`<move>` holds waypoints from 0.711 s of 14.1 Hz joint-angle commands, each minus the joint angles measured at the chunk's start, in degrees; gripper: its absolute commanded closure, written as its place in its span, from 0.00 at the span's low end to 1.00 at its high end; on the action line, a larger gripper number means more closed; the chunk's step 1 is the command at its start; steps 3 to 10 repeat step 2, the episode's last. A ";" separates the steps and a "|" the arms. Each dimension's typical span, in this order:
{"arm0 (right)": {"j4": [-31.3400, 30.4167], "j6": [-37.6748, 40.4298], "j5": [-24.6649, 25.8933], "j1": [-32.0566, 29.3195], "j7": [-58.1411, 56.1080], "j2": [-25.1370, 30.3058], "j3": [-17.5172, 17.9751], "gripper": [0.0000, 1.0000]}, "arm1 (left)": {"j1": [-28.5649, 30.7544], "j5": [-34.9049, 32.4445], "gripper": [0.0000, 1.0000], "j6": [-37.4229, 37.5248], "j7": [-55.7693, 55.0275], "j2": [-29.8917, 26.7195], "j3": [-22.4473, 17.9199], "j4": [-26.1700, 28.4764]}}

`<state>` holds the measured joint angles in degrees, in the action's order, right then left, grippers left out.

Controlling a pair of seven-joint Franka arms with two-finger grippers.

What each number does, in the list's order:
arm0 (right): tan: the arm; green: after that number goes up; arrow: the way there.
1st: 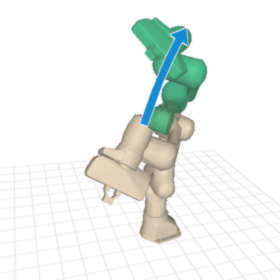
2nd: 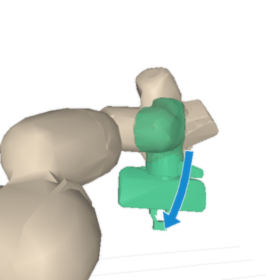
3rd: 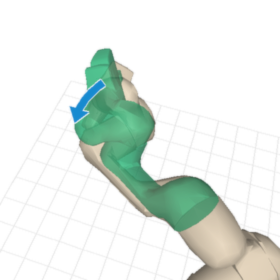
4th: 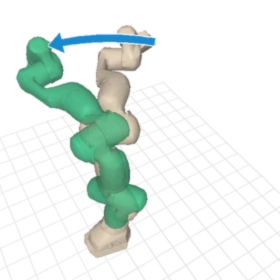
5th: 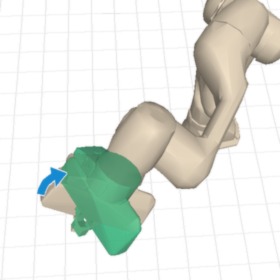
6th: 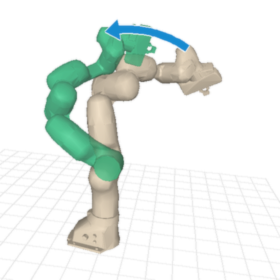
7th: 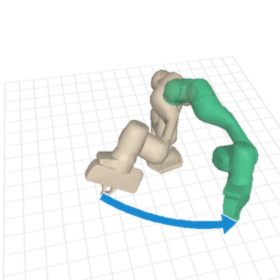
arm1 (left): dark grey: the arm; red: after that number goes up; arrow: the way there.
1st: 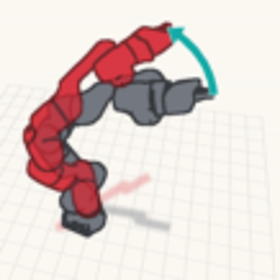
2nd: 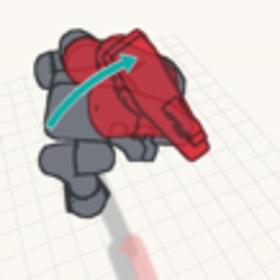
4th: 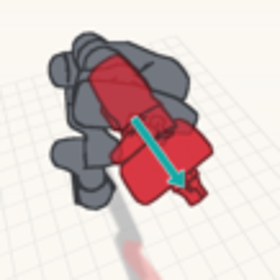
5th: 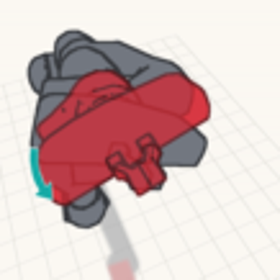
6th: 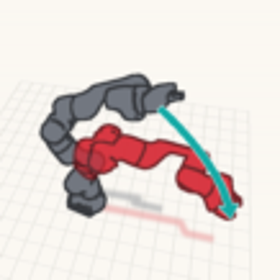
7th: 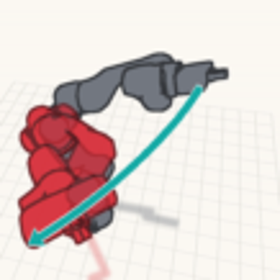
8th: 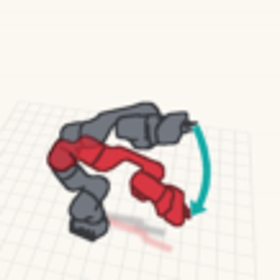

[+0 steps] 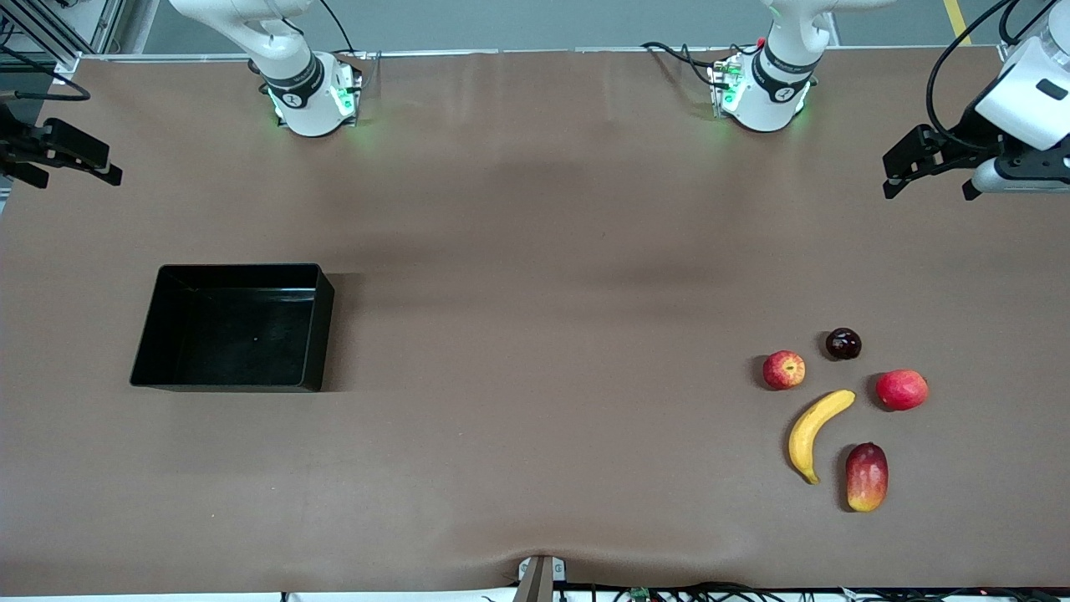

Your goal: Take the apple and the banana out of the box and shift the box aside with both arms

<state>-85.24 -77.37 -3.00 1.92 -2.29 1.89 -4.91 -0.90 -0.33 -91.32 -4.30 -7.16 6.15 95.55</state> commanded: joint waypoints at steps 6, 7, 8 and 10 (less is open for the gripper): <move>-0.81 -0.15 0.72 0.63 1.06 0.84 -0.10 0.00 | -0.95 0.94 0.00 0.79 -0.53 -0.75 -0.79 0.25; -0.81 -0.15 0.72 0.63 1.06 0.84 -0.10 0.00 | -0.95 0.94 0.00 0.79 -0.53 -0.75 -0.79 0.25; -0.81 -0.15 0.72 0.63 1.06 0.84 -0.10 0.00 | -0.95 0.94 0.00 0.79 -0.53 -0.75 -0.79 0.25; -0.81 -0.15 0.72 0.63 1.06 0.84 -0.10 0.00 | -0.95 0.94 0.00 0.79 -0.53 -0.75 -0.79 0.25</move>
